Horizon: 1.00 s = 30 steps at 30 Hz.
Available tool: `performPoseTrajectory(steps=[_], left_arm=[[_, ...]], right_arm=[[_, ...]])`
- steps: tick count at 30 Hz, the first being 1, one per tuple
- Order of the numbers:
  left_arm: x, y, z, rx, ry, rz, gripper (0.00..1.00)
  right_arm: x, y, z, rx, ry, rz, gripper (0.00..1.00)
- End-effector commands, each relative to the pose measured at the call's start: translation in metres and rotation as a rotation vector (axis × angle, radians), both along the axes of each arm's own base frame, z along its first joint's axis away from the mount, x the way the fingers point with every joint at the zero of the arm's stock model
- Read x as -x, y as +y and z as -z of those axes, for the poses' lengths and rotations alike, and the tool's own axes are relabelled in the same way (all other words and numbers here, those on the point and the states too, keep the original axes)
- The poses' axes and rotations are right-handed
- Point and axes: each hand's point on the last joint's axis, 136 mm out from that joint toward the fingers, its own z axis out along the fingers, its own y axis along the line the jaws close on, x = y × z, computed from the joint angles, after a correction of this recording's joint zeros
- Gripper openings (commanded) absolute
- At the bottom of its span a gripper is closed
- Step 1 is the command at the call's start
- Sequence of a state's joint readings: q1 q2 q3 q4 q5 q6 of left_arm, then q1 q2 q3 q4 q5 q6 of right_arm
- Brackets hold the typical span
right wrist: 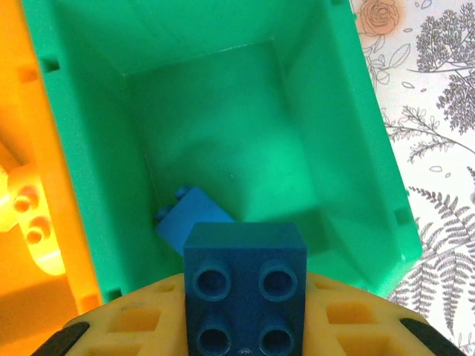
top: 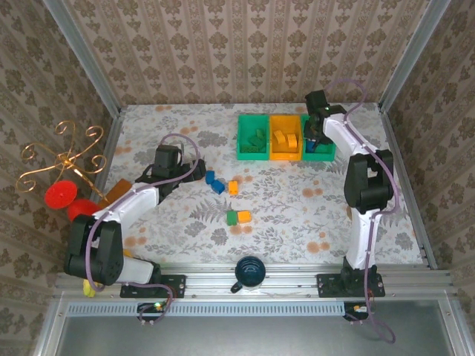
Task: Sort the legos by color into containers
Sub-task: Place the lego in the container.
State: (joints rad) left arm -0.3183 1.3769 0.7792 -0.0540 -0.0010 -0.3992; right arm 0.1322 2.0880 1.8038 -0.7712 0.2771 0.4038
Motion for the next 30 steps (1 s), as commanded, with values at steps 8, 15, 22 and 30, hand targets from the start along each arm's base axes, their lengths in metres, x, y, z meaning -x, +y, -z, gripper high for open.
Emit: performPoseTrajectory(steps=[8, 15, 22, 30], left_arm=[[0.011, 0.009, -0.003, -0.023, 0.003, -0.011, 1.00], [0.014, 0.011, -0.008, -0.023, -0.011, -0.015, 1.00], [0.015, 0.012, -0.010, -0.024, -0.018, -0.019, 1.00], [0.016, 0.017, -0.015, -0.024, -0.041, -0.046, 1.00]], right_arm=[[-0.009, -0.010, 0.007, 0.057, 0.051, -0.017, 0.39], [-0.007, -0.014, -0.002, 0.077, 0.043, -0.015, 0.51], [0.003, -0.014, -0.015, 0.059, 0.019, -0.009, 0.56], [0.026, 0.007, -0.046, -0.034, -0.064, -0.035, 0.64]])
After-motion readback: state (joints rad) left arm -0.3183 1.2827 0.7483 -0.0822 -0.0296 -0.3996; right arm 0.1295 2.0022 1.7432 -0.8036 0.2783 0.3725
